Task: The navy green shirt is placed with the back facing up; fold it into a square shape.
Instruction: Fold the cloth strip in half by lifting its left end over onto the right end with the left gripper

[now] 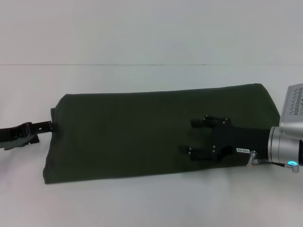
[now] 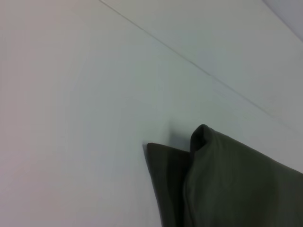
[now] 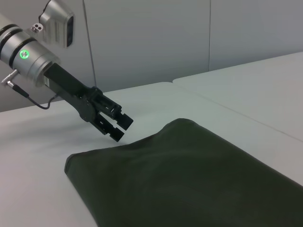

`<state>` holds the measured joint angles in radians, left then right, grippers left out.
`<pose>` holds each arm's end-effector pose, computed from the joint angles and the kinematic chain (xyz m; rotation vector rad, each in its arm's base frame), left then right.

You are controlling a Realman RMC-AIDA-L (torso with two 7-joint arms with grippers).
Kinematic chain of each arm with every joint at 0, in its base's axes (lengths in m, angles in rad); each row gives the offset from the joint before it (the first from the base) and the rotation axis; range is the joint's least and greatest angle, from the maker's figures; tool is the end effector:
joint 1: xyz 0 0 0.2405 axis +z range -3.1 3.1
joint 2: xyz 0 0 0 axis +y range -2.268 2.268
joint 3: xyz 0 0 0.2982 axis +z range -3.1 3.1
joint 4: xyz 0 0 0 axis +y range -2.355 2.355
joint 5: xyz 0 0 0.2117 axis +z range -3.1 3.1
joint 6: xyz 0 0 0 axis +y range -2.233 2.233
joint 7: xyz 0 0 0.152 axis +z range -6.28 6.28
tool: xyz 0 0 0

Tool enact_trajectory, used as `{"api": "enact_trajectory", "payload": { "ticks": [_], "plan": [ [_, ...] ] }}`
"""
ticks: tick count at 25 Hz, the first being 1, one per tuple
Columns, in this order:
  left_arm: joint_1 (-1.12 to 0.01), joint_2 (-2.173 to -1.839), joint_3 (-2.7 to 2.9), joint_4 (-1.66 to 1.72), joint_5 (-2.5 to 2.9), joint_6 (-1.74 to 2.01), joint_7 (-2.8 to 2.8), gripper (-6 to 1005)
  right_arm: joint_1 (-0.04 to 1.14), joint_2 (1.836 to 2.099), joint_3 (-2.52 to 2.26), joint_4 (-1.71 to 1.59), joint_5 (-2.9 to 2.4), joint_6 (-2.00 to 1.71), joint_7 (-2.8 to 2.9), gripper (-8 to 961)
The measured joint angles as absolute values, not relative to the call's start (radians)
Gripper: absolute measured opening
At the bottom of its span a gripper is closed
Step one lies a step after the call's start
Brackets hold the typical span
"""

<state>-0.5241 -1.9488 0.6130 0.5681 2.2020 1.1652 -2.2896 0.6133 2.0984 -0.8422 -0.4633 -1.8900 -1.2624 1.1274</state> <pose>-0.3910 0.3835 0.0276 -1.8930 -1.7791 -0.4952 0.2815 0.3781 -0.0817 -2.7016 0.4134 0.5480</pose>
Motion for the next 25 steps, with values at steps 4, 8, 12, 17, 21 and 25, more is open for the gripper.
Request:
{"api": "enact_trajectory", "payload": {
  "ticks": [4, 8, 12, 17, 21, 25],
  "plan": [
    [-0.521, -1.952, 0.615, 0.565, 2.203, 1.142, -2.288, 892, 0.615, 2.098, -0.842, -0.463, -1.888, -1.262, 1.127, 904],
    [-0.518, -1.953, 0.616, 0.564, 2.203, 1.127, -2.287, 893, 0.616, 2.098, -0.842, -0.462, -1.888, -1.259, 1.127, 904],
    [-0.519, -1.954, 0.617, 0.55, 2.203, 1.12, -2.282, 893, 0.617, 2.098, -0.842, -0.462, -1.887, -1.251, 1.127, 905],
    [-0.522, -1.957, 0.617, 0.537, 2.203, 1.111, -2.27, 892, 0.623, 2.098, -0.842, -0.455, -1.887, -1.242, 1.127, 905],
    [-0.524, -1.958, 0.619, 0.537, 2.203, 1.11, -2.268, 893, 0.626, 2.098, -0.853, -0.452, -1.888, -1.236, 1.127, 905],
    [-0.524, -1.96, 0.62, 0.537, 2.203, 1.109, -2.266, 893, 0.629, 2.098, -0.856, -0.452, -1.887, -1.235, 1.127, 905]
  ]
}}
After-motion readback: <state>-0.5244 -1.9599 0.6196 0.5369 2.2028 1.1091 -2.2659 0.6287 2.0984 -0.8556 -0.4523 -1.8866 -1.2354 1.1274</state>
